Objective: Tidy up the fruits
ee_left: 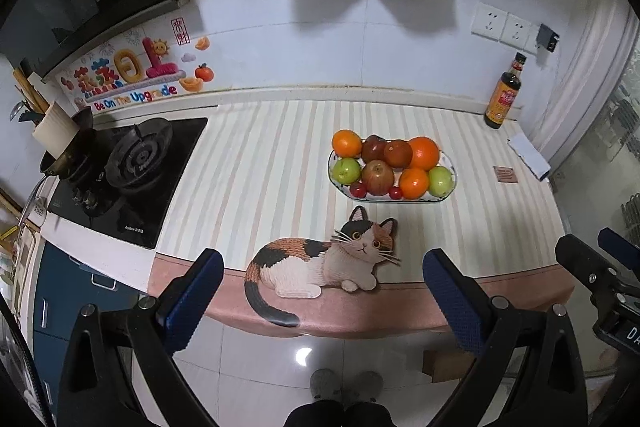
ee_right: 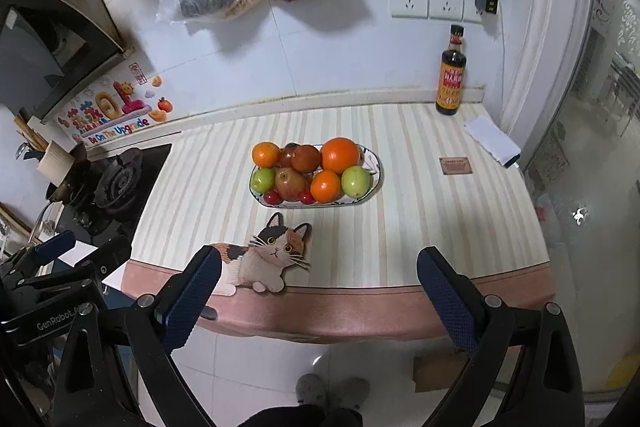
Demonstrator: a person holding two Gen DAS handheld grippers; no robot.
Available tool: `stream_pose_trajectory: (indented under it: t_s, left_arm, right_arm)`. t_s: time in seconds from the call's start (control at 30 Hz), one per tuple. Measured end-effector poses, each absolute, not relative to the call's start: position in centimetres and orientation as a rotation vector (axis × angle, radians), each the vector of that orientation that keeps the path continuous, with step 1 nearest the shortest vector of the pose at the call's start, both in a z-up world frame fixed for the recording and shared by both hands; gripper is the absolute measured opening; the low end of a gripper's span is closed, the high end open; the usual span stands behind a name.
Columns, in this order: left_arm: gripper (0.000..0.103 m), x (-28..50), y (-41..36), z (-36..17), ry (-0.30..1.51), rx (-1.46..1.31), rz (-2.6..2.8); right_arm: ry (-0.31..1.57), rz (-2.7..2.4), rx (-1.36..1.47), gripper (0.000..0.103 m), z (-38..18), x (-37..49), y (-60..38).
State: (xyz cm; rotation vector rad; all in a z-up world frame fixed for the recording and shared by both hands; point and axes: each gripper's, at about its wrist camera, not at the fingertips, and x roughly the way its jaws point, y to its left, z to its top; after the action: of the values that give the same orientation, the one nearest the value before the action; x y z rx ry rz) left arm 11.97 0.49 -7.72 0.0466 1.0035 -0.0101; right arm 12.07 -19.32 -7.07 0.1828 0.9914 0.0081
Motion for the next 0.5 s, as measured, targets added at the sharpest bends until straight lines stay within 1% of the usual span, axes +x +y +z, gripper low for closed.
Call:
stream_pose_trajectory:
  t_s: [0.23, 0.5]
  left_arm:
    - [0.102, 13.6, 0.5, -9.5, 1.047, 0.049, -0.005]
    - [0.102, 13.9, 0.7, -9.8, 1.058, 0.047, -0.011]
  right_arm:
    - [1.048, 0.004, 0.190, 0.100, -9.3, 14.1, -19.2]
    - [1.072, 0.003, 0.181, 0.100, -10.4, 14.7, -18.8]
